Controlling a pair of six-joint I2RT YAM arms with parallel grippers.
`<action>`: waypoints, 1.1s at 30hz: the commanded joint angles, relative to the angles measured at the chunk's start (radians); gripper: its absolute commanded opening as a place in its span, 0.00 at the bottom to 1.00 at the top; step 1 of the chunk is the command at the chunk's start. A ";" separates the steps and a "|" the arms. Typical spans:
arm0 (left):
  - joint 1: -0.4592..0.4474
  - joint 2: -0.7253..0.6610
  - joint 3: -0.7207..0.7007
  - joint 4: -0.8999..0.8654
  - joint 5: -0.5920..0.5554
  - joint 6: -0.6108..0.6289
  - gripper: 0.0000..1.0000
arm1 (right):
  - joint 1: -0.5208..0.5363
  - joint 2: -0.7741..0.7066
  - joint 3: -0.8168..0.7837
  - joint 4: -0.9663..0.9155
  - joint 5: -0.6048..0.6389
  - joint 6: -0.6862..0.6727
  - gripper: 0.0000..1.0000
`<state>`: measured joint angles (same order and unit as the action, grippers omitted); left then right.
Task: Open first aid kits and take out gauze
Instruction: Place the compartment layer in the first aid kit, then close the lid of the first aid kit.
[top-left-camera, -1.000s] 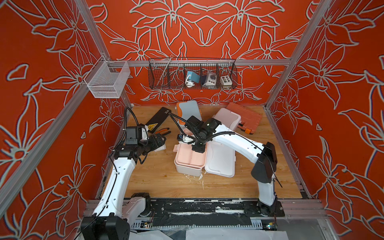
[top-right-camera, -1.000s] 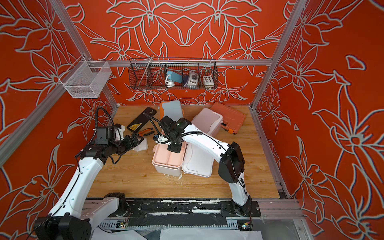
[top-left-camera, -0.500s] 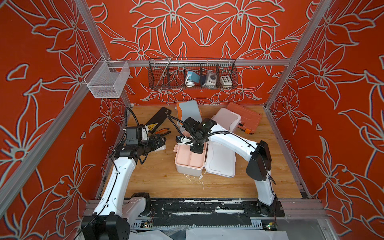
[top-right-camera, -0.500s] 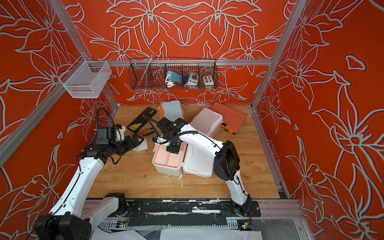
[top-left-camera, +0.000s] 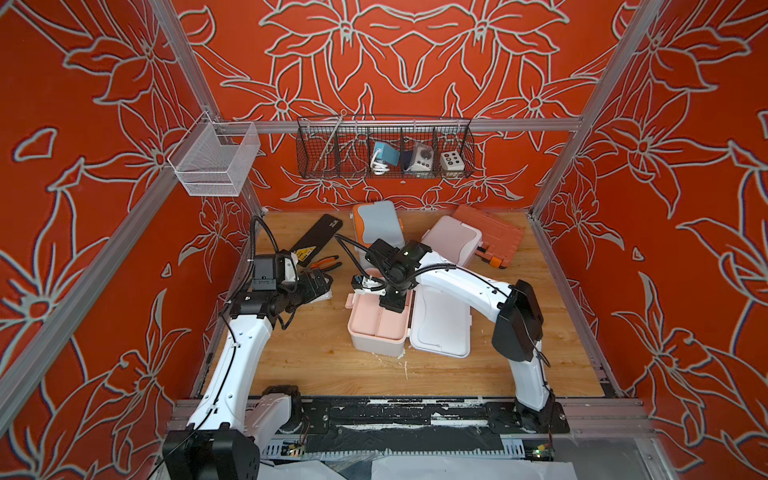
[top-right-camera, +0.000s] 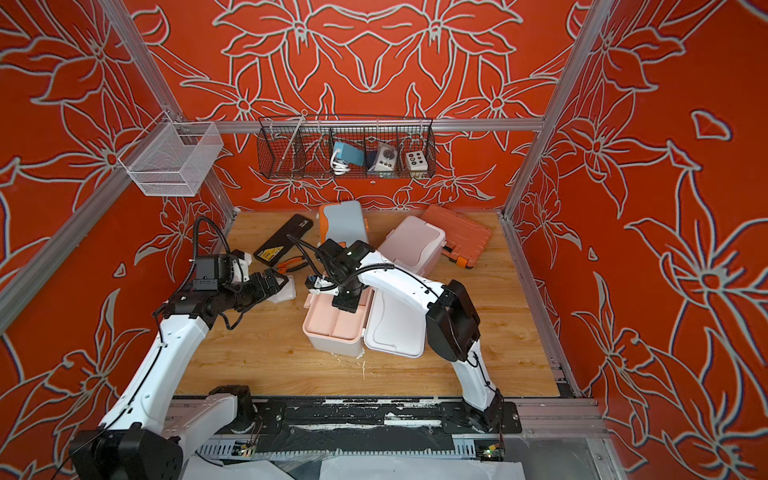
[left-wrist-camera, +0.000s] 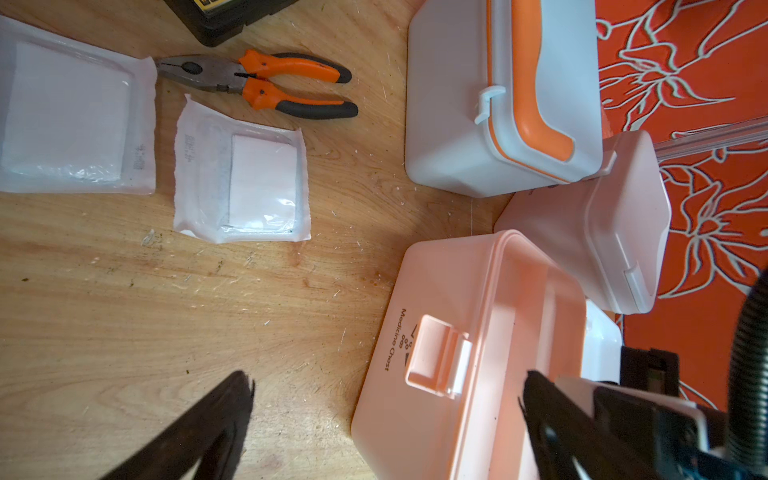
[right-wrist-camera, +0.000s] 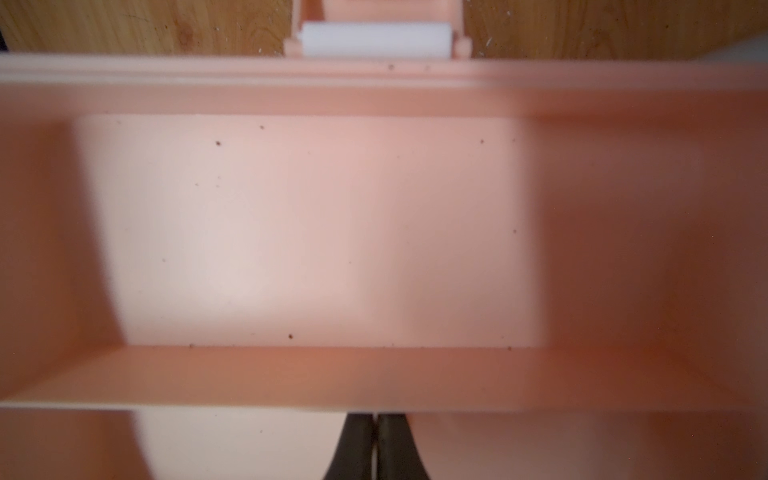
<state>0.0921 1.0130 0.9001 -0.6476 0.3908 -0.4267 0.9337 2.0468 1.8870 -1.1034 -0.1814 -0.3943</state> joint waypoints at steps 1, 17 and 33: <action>0.005 -0.007 -0.010 0.001 0.015 0.013 0.98 | -0.002 0.010 -0.042 0.014 -0.013 0.022 0.00; -0.029 -0.055 -0.008 -0.013 0.027 0.012 0.98 | -0.007 -0.123 0.174 -0.078 0.177 0.163 0.65; -0.443 0.027 -0.035 0.049 -0.150 -0.113 0.98 | -0.289 -0.817 -0.512 0.215 -0.058 0.657 0.98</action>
<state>-0.3241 1.0222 0.8711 -0.6197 0.2726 -0.5179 0.7067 1.3098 1.4670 -0.9794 -0.0898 0.1036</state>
